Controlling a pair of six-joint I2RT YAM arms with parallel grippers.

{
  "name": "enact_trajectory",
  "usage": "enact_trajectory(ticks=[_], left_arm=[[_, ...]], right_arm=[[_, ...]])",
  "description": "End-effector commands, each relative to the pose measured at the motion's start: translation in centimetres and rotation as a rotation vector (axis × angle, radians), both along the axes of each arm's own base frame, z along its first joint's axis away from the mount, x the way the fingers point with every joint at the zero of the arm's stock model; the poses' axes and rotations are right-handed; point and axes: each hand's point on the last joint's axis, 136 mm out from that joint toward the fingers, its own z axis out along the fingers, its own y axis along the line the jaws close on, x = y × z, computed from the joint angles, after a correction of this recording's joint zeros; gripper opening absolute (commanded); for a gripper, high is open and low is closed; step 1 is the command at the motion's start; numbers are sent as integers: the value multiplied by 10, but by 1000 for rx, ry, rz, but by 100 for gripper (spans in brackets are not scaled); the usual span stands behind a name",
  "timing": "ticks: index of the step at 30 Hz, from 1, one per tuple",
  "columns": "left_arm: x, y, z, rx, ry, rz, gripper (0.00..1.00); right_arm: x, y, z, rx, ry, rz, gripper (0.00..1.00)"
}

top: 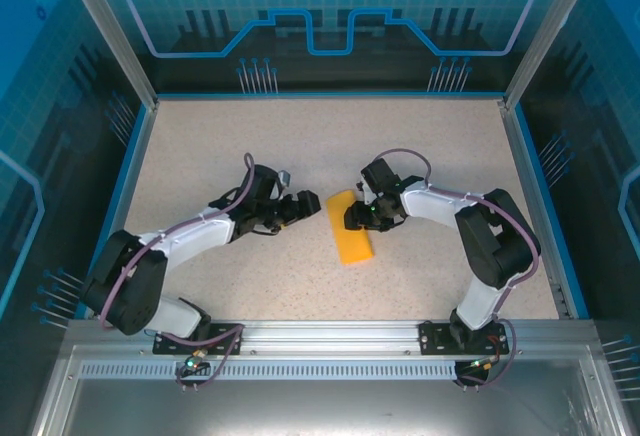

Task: Fold a paper plane with a square sheet of paper (pick it up from the middle)
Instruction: Fold the square sheet of paper in half at the center of the table.

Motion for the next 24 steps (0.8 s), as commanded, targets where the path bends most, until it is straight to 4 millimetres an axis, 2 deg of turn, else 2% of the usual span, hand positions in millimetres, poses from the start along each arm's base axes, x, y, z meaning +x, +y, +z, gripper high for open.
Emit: enact_trajectory(ticks=[1,9,24], left_arm=[[2,-16,6,-38,-3,-21,88],[6,-30,3,-36,-19,-40,82],[19,-30,-17,-5,45,39,74]], right_arm=[[0,-12,-4,-39,11,-24,55],[-3,-19,-14,-80,29,-27,55],[-22,-24,-45,-156,112,122,58]])
